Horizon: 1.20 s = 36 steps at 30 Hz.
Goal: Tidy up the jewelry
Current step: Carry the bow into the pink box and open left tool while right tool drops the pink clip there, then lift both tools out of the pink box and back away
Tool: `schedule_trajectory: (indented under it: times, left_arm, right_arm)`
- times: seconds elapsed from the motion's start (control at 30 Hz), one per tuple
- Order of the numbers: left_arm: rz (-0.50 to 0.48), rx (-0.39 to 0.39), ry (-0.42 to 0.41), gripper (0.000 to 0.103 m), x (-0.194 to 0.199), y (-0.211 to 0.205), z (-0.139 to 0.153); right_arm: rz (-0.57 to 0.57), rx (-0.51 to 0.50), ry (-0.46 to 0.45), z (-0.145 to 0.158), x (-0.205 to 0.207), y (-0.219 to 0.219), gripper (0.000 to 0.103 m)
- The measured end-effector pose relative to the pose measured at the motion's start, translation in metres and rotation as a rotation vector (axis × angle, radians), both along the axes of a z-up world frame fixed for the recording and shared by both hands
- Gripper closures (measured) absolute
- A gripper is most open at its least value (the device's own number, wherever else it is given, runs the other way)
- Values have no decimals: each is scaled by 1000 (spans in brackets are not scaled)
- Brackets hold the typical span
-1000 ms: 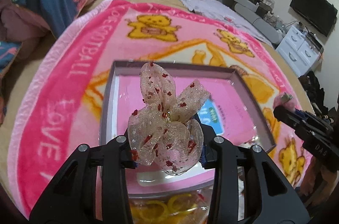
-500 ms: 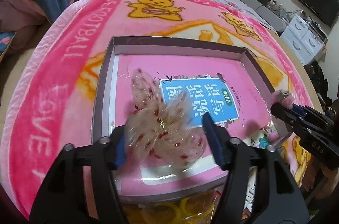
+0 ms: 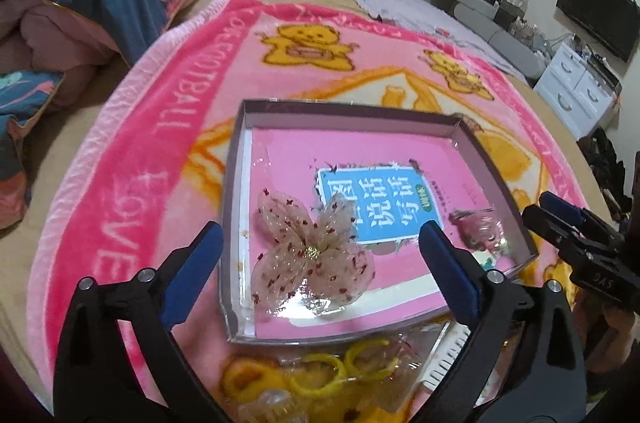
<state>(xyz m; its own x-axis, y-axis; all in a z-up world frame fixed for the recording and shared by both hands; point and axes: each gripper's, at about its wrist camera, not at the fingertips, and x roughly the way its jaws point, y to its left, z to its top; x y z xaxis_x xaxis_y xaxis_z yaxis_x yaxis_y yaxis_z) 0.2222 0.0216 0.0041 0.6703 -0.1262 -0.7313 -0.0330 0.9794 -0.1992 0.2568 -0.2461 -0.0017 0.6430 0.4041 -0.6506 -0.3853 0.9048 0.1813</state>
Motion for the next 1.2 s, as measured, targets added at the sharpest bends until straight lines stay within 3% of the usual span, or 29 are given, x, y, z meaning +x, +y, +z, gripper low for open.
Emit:
schedule_trajectory:
  times: [0.2, 0.6, 1.2]
  left_arm:
    - [33, -20, -38, 9, -18, 4, 16]
    - [55, -55, -102, 9, -51, 12, 45]
    - [100, -65, -190, 9, -103, 32, 84]
  right_arm:
    - [-33, 26, -49, 15, -10, -11, 10]
    - [-79, 59, -148, 50, -42, -21, 9]
    - [-54, 63, -241, 95, -103, -22, 9]
